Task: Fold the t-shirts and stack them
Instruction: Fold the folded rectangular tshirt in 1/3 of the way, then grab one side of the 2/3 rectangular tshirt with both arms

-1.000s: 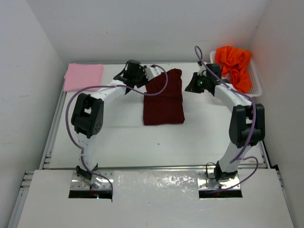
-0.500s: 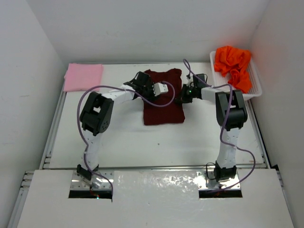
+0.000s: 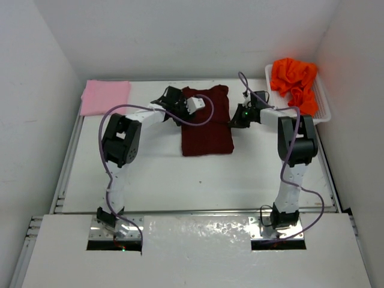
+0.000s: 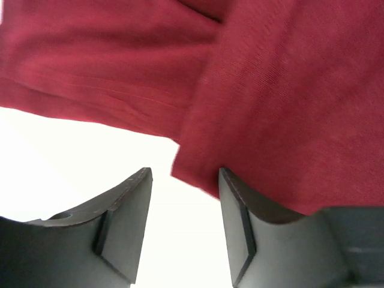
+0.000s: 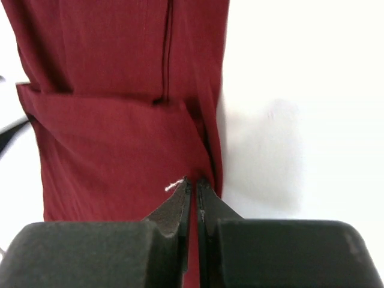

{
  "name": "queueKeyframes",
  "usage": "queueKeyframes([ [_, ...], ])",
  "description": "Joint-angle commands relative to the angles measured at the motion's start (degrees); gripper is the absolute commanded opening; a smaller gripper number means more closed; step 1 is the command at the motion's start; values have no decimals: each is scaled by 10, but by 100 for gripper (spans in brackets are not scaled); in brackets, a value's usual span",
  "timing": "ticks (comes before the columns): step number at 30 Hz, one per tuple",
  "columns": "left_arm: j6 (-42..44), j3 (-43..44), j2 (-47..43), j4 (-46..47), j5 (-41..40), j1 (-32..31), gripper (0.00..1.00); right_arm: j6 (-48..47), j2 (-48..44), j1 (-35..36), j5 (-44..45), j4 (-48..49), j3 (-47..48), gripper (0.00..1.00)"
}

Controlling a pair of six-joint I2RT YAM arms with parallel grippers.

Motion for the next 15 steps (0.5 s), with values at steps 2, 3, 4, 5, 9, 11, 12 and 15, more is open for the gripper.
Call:
queueKeyframes([
  [2,-21,82,-52,-27,-11,6,47,-70,-106,-7,44,-82,24,13],
  [3,-11,85,-61,-59,-2,5,47,-74,-121,-7,49,-108,20,19],
  [4,19,85,-72,-83,8,4,48,-81,-135,-8,51,-120,13,26],
  [5,45,78,-94,-112,19,-1,48,-83,-150,-8,52,-131,-8,37],
  [9,196,-49,-171,-251,43,-66,51,-82,-216,-8,1,-157,-81,52],
  [11,225,-134,-209,-241,40,-98,52,-68,-234,-7,-14,-159,-121,63],
  [12,224,-150,-214,-238,42,-107,52,-65,-234,-7,-14,-158,-133,63],
  [15,189,-176,-211,-224,54,-125,52,-55,-246,-6,-37,-143,-181,64],
])
